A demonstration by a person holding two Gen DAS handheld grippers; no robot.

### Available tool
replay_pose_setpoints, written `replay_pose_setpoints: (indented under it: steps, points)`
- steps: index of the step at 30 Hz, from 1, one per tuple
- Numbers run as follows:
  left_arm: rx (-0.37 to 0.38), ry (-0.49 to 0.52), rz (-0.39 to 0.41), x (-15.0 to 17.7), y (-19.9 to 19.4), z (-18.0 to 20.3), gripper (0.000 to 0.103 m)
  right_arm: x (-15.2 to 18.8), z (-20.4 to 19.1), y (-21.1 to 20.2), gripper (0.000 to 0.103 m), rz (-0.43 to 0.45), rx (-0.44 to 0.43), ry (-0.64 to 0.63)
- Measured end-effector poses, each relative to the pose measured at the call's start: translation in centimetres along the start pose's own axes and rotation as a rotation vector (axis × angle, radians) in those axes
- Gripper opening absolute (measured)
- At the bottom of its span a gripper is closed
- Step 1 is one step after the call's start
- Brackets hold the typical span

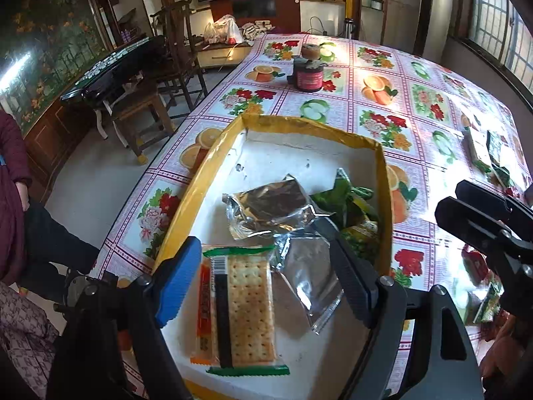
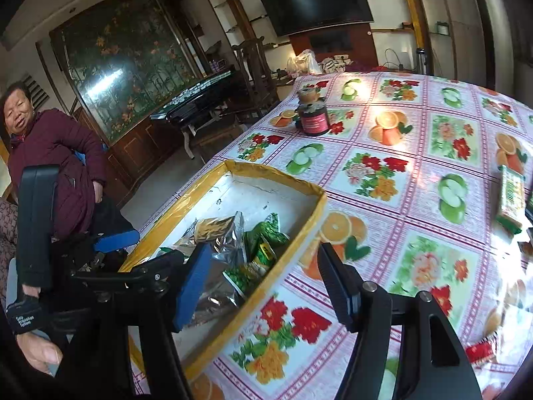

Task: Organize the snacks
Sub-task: 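Move both tools back from the tray to the snack pile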

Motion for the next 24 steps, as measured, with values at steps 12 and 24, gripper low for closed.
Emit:
replay_pose_setpoints:
  steps: [12,24]
  points:
    - [0.015,0.041,0.042,1.1,-2.7,2.6,0.083,3.0,3.9,-6.9,0.067,0.101,0.038,0.071]
    - [0.048,0.110,0.044,2.6,-3.8,6.6,0.086,7.0,9.0,-10.9,0.068,0.130,0.103,0.175]
Point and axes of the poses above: each gripper's, at about its wrist camera, not at the fingertips, and y roughly the way its jaws point, z to its right, x to its underside, the point moved 8 cm from there along y, roughly the way its jaws point, and after that the axes turned 8 degrees about -z, right-handed, at the moved point
